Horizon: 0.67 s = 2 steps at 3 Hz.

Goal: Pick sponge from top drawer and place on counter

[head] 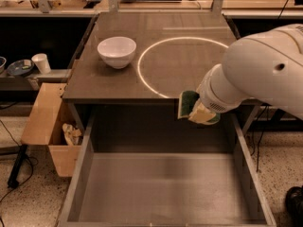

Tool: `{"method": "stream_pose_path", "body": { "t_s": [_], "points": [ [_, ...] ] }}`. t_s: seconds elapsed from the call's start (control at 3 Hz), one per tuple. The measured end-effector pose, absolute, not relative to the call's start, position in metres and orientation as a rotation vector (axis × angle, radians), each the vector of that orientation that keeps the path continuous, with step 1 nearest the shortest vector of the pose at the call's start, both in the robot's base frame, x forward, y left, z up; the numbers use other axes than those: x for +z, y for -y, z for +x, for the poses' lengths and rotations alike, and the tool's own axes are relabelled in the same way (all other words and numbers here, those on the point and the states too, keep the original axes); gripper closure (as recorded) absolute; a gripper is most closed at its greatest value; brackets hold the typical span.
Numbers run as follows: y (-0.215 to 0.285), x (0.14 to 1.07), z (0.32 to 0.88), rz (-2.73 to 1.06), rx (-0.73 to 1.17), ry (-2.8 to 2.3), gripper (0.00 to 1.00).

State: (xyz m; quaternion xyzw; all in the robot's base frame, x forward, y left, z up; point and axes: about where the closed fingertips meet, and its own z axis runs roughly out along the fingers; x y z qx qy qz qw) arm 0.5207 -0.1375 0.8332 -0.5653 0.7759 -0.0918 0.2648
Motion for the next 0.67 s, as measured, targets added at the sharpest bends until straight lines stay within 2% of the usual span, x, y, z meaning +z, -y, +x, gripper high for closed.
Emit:
{"method": "stream_pose_path", "body": {
  "t_s": [0.67],
  "points": [
    [0.1284,0.8255,0.529,-1.551,-0.244,-2.073,1.0]
  ]
}}
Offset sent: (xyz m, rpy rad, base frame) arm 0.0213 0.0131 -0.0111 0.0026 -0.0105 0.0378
